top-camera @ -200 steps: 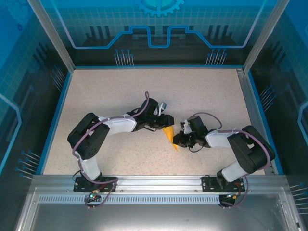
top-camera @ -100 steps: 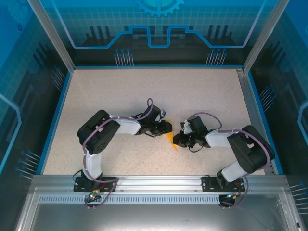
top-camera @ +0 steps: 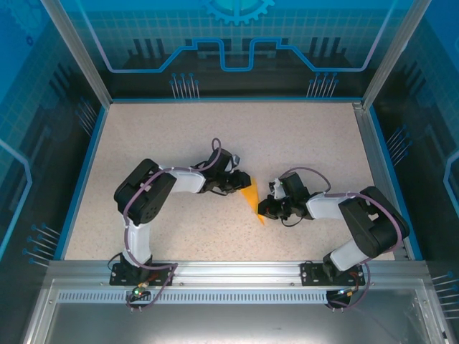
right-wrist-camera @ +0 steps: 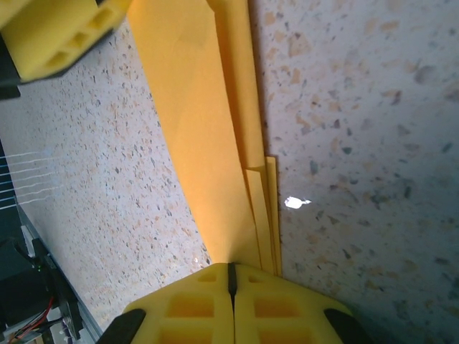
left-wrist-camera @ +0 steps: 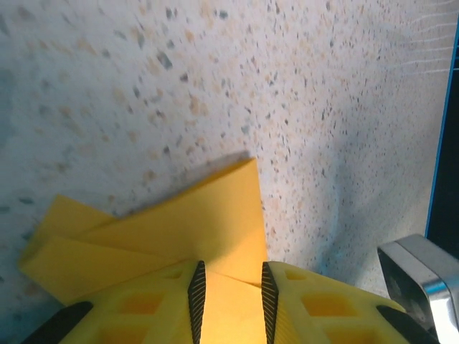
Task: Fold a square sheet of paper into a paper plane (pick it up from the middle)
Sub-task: Fold the wing for the fifth time at the center of the table.
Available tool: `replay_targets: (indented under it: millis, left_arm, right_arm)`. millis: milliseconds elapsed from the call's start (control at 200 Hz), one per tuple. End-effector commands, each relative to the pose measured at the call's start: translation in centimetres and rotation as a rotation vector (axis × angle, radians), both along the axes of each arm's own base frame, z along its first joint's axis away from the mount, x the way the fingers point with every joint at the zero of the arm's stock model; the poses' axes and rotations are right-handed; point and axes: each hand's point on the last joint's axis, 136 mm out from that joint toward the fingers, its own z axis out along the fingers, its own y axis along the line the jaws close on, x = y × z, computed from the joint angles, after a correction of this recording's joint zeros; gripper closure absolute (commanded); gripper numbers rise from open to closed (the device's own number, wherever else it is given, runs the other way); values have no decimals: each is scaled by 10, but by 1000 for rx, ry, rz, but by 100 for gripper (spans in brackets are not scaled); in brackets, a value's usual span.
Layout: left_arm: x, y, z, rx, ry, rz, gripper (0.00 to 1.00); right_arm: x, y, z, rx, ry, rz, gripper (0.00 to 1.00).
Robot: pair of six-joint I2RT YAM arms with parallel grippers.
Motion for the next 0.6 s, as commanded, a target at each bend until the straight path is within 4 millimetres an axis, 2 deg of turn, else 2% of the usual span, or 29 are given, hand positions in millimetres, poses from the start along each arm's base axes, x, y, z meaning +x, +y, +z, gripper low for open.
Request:
replay_targets:
  millis: [0, 210, 320, 460, 595]
  left_arm:
    - [16, 21, -14, 90, -13, 30, 69]
    - [32, 35, -12, 106, -19, 47, 68]
    - [38, 37, -4, 103, -32, 40, 67]
    - [44, 31, 26, 60, -80, 23, 65]
    - [41, 30, 57, 21, -124, 30, 65]
  right_arm:
    - [-50, -44, -53, -221, 221, -25, 95]
    - [-48, -41, -50, -202, 216, -19, 95]
    - [-45, -39, -47, -185, 210, -18, 95]
    - [-40, -33, -43, -166, 200, -12, 95]
    - [-35, -31, -40, -158, 192, -11, 94]
